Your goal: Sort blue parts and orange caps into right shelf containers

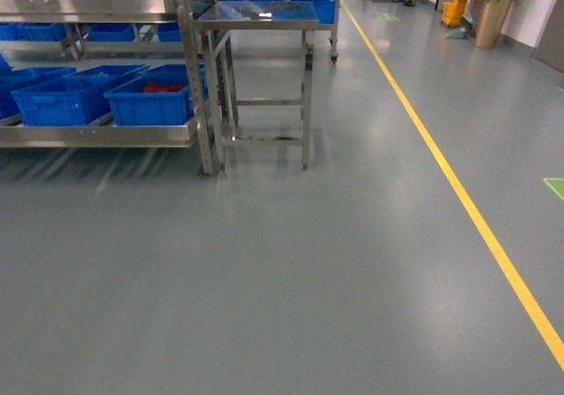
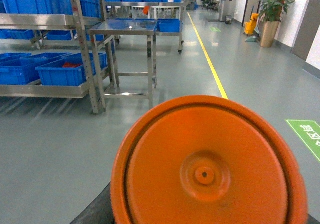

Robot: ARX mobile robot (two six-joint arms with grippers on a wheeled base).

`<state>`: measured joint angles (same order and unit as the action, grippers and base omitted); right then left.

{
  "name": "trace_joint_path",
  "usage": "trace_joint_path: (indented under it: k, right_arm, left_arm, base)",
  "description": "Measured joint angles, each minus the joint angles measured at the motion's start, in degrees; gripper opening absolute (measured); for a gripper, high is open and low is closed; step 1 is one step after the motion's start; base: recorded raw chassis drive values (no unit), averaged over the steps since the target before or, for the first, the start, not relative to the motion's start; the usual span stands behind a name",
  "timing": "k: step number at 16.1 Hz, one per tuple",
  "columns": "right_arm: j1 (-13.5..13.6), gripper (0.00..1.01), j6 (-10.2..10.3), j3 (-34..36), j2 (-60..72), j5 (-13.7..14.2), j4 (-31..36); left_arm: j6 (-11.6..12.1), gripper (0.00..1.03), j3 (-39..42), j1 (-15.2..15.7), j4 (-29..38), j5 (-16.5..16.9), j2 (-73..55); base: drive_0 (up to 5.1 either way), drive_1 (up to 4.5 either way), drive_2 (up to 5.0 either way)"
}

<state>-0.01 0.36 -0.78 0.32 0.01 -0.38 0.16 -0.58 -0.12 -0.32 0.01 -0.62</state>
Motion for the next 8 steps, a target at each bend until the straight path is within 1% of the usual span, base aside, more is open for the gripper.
trace_joint_path:
  k: [8]
  right_arm:
    - [0.00,0.44,0.00,0.00,0.00,0.00,0.07]
  left_arm:
    - [0.00,0.43,0.00,0.00,-0.09,-0.07,0.00]
  base:
    - [0.0,4.32,-4.4]
